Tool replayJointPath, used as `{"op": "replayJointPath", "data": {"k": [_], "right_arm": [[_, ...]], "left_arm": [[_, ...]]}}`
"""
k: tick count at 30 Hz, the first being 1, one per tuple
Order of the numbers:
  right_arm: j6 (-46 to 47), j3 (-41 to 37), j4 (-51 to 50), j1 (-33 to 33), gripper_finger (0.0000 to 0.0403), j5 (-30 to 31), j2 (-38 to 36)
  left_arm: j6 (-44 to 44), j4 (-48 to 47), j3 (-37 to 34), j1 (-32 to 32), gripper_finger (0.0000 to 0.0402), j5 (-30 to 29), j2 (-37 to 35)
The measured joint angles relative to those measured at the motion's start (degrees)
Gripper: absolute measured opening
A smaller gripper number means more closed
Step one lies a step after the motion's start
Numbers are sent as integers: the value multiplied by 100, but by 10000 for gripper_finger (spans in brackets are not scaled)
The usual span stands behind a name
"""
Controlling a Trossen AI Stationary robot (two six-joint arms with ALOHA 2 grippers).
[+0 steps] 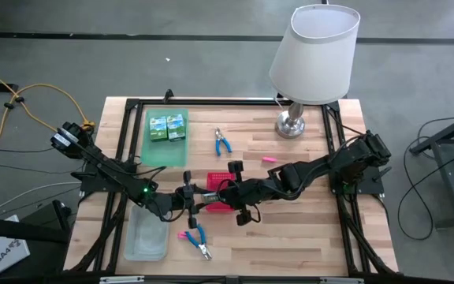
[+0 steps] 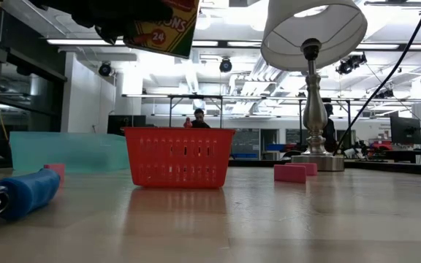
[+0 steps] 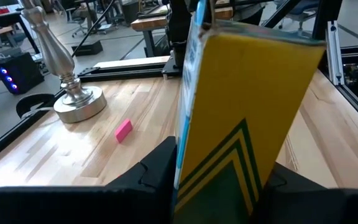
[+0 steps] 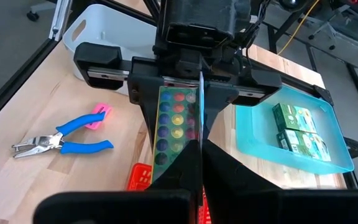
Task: Pick & Place School Supplies
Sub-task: Put the yellow crayon box into the green bin
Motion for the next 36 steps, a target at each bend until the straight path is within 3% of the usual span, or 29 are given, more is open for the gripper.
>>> {"op": "replayJointPath", "data": {"k": [11,36], "right_arm": [[-189,0,13,3,10,-158,2],[-318,0,353,13,128,-149,2]], "left_arm": [[4,-2,0,-42,114,-2,0],[-4,-9,0,-39,114,-13,0]]}}
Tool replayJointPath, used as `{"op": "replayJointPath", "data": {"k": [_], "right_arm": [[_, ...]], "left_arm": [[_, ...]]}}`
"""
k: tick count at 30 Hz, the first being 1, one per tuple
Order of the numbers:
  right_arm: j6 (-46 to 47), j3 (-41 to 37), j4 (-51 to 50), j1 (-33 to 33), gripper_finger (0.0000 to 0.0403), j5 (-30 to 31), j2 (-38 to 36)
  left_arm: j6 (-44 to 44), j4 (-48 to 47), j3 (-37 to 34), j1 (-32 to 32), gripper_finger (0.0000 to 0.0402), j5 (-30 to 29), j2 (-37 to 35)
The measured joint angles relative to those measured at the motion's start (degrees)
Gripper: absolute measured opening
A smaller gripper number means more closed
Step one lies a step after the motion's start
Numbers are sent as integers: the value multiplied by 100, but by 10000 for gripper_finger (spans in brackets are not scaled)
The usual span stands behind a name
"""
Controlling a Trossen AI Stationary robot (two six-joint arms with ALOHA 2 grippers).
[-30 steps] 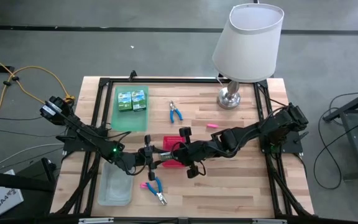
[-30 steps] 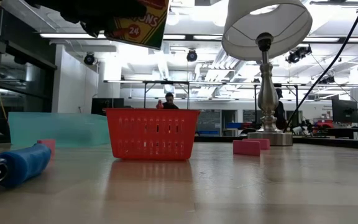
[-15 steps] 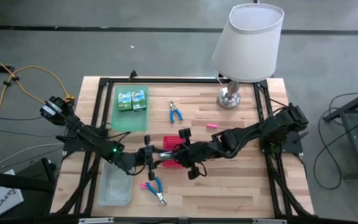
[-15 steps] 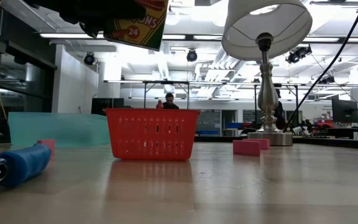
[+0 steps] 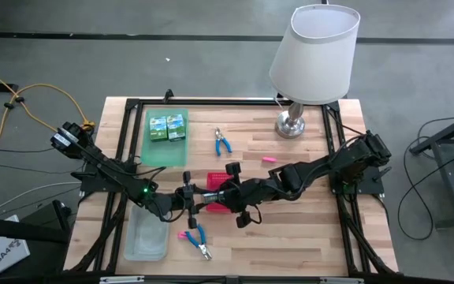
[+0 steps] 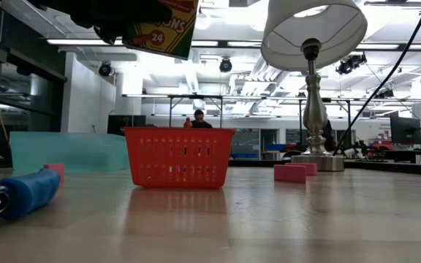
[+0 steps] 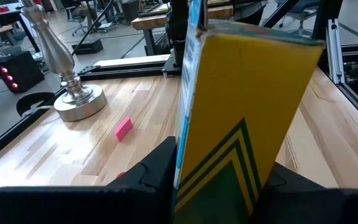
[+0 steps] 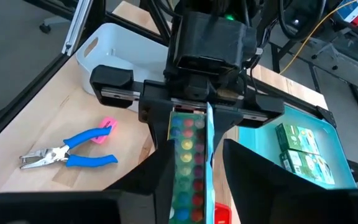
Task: Pick & Place School Supplies
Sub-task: Put the yellow crayon box into the green bin
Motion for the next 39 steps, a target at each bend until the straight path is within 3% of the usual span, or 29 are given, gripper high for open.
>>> {"op": "replayJointPath", "data": {"k": [15,30,34,39], "right_arm": [[-232,9,198,466,153,520,-370],[355,0,-241,1130,142,1403,-435],[575,0,-382,1227,142,1419,-435],[862,0,-630,1344,140,1443,-435]], "left_arm": [[-60,2,0,0,114,-268,0],[-66,-25,0,33,114,-1696,-232],[-250,-437,0,178,114,-2044,-396],[-1551,-1766,0,526,114,-2094,-833]]}}
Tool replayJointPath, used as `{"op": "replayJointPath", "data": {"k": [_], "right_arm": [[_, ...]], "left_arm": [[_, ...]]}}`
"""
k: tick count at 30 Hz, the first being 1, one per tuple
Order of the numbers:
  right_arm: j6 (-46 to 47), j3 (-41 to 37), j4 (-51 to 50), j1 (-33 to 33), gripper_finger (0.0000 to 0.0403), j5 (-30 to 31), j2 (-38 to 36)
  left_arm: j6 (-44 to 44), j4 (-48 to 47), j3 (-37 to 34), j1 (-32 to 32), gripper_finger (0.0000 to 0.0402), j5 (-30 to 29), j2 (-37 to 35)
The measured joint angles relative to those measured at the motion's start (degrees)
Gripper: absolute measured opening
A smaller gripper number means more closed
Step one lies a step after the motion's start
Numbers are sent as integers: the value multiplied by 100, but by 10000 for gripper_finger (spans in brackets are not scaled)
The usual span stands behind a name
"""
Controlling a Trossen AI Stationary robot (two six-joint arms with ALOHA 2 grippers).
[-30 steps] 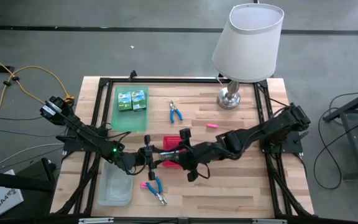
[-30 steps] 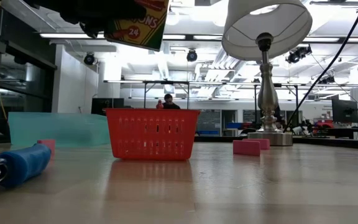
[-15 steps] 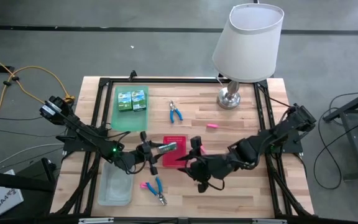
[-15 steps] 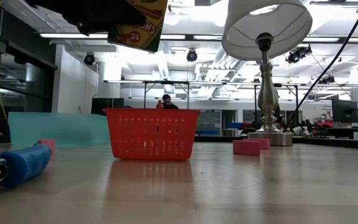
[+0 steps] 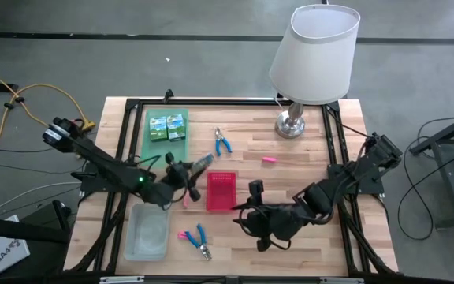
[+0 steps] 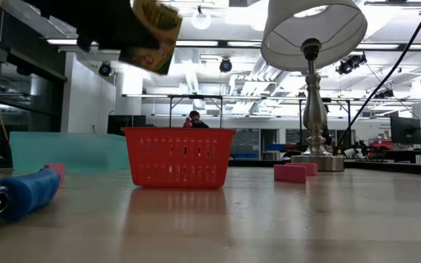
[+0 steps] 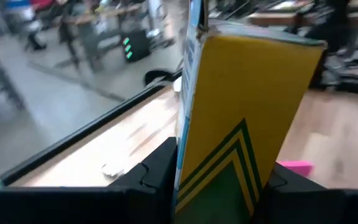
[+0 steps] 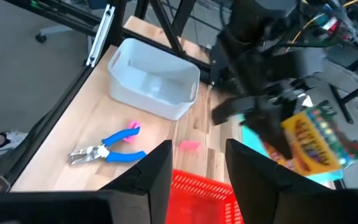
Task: Pick & Place School Supplies
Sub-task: Put the yellow crayon box into the green bin
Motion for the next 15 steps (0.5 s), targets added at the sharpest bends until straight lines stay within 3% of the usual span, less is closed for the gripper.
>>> {"op": "replayJointPath", "data": {"k": [15], "right_arm": [[696,0,-690,149,138,18,4]], "left_arm": [[-2492,-3862,0,1285,115,1164,-1192]]}}
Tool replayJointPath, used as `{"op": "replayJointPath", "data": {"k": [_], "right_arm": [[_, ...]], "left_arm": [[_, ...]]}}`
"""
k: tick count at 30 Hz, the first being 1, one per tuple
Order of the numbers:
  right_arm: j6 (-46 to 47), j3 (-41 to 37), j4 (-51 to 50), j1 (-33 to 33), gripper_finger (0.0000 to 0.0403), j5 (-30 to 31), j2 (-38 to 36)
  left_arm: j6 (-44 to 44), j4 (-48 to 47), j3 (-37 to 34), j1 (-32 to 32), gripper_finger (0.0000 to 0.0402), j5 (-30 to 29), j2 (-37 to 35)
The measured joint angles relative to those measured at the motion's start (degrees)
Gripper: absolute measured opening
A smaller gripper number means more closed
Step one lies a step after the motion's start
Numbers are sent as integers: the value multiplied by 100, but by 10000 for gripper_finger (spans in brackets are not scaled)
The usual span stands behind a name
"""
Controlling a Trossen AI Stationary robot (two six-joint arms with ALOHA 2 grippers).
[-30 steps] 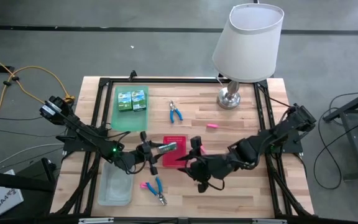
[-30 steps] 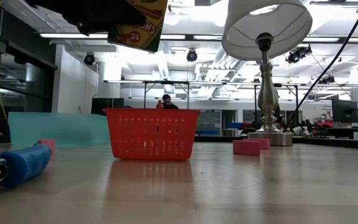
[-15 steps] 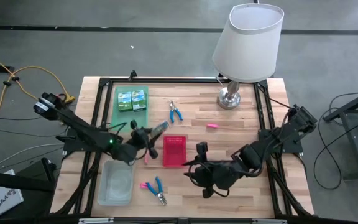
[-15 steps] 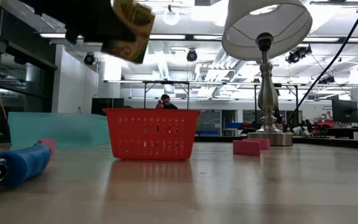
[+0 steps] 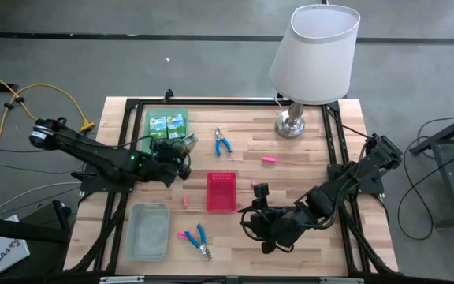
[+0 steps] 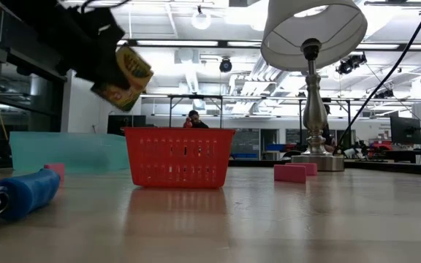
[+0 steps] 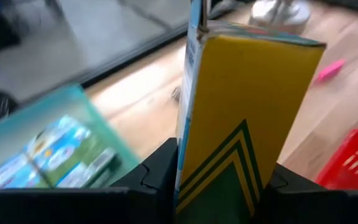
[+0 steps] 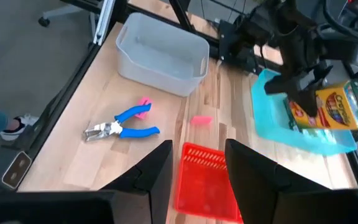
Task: Pick & Place School Supplies
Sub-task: Put the yellow crayon box into the green bin
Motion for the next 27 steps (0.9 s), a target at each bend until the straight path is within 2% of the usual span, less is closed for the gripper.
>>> {"op": "replayJointPath", "data": {"k": [8,13,19,27], "right_arm": [[289,0,-321,0,138,-7,0],[300,0,-342,0,138,-20,2],[302,0,-379,0,138,-20,2],[303,0,-377,0,138,-20,2]], "left_arm": [[-264,-1305,0,567,115,1045,-332],[24,-1769,0,970,115,1511,-555],[908,-2013,0,1604,115,2198,-906],[2310,-2234,0,2479,116,3558,-1021]]}}
